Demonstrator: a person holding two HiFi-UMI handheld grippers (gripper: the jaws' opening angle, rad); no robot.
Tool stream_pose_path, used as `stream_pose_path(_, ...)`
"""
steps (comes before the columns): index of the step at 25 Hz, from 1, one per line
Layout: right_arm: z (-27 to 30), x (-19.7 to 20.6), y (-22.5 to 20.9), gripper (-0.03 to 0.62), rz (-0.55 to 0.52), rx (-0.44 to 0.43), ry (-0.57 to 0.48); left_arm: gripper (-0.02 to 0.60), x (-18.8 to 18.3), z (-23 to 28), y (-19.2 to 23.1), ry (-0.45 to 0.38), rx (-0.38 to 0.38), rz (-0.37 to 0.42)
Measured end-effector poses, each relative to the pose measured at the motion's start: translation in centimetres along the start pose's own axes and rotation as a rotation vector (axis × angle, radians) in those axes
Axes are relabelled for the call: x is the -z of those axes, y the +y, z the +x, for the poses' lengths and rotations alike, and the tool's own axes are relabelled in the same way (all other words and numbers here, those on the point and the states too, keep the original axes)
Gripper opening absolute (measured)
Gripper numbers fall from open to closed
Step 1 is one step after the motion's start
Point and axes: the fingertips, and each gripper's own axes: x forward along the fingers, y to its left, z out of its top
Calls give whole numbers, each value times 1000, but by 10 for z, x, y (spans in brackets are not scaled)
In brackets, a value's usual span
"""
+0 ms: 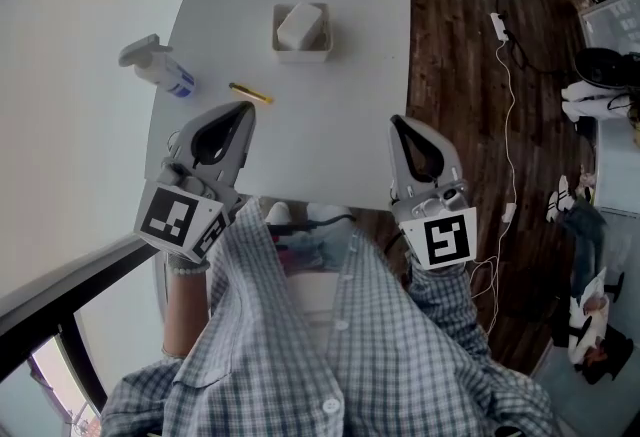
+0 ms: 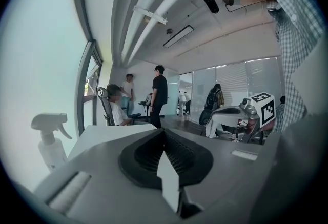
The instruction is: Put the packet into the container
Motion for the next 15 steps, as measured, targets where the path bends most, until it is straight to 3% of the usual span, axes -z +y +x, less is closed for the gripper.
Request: stream_pose_path(15,1,1,5,0,-11,-20,11,0,4,2,-1,0,12,-41)
